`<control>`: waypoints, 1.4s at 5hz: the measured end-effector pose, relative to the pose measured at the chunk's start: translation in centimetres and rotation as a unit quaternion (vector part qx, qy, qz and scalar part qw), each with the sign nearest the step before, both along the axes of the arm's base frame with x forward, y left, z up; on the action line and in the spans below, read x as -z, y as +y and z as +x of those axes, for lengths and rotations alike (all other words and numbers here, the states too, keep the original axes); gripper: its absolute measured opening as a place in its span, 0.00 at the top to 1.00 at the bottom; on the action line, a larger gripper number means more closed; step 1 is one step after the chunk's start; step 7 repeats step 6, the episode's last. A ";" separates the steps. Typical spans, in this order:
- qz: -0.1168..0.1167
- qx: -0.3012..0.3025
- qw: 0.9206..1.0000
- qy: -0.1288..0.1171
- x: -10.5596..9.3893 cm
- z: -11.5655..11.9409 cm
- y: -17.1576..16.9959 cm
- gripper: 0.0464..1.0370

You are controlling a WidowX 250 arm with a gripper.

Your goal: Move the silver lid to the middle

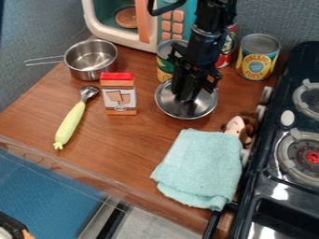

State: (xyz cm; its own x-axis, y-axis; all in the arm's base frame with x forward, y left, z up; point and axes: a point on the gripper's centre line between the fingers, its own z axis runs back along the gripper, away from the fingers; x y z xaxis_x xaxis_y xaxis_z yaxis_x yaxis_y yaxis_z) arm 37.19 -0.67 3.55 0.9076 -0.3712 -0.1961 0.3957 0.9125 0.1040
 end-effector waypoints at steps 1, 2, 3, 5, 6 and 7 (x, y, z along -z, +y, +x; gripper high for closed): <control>-0.002 0.006 1.000 0.012 0.8 0.0 0.0 0.76; -0.006 0.008 1.000 0.025 1.5 -0.3 -0.2 0.68; -0.006 0.014 0.999 0.036 1.5 -0.3 -0.2 0.37; 0.001 0.031 0.999 0.015 -1.8 -0.2 -1.0 0.03; -0.005 0.035 0.999 -0.020 -5.4 -0.1 -1.3 0.04; -0.005 0.035 0.999 -0.020 -5.4 -0.1 -1.3 0.04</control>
